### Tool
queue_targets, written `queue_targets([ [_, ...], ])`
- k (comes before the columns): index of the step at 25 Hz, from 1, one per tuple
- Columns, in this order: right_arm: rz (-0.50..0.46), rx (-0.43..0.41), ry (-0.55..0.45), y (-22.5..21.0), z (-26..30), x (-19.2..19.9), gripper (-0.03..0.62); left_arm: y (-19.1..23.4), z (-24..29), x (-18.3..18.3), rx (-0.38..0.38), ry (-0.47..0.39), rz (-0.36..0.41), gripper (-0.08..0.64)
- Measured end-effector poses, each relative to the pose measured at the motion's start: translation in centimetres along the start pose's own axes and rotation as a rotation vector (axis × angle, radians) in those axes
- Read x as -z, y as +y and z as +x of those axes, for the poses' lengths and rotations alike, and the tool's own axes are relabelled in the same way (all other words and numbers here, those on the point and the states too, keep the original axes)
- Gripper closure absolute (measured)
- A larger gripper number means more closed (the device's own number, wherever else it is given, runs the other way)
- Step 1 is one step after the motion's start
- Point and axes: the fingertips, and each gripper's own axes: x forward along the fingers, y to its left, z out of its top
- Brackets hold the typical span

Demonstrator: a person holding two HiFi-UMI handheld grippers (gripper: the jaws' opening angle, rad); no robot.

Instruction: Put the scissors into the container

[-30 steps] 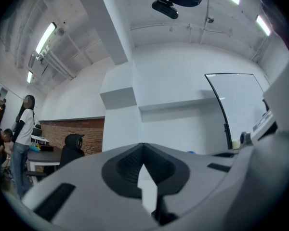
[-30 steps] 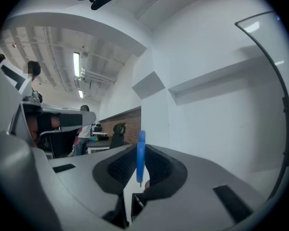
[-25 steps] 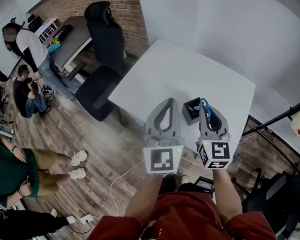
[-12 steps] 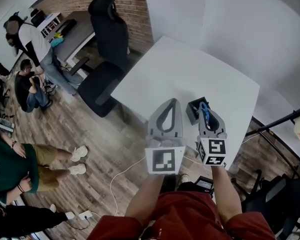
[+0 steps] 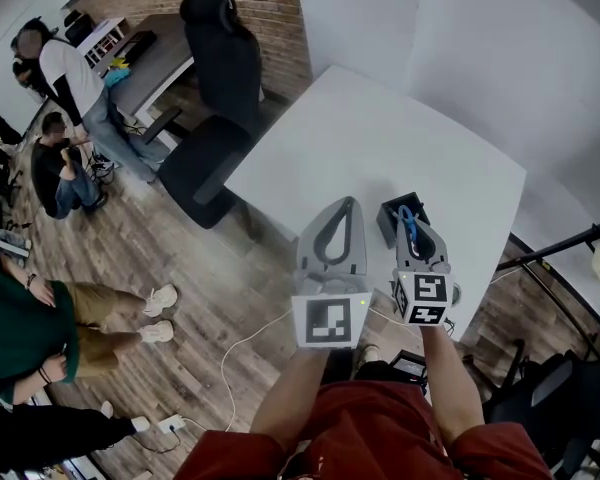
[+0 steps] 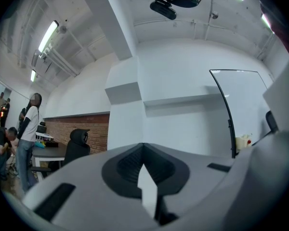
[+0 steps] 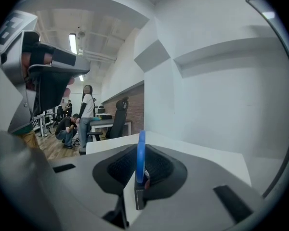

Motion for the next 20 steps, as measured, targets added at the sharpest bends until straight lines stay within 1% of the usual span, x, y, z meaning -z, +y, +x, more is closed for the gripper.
queue_targets([
  [7,0.006,-0.008,0.037,0.1,0.9,1.4,0.538,0.4,0.2,0.6,-0.009,0.016,0.002,0.548],
  [11,-0.002,-0.011,0.055,0.2,1.6,2.0,0.538,0.7,0.4,0.9,-0.01,0.021,0.016,0.548],
  [17,-0.008,-0.01,0.087,0.1,2.4,3.1,0.538,0.9,0.6,1.5,-0.018,0.035,-0.002,0.548],
  [20,-0.015,-0.009,0.095,0.0,2.7,3.4,0.538,1.0,0.8,1.6,-0.019,0.032,0.005,0.548],
])
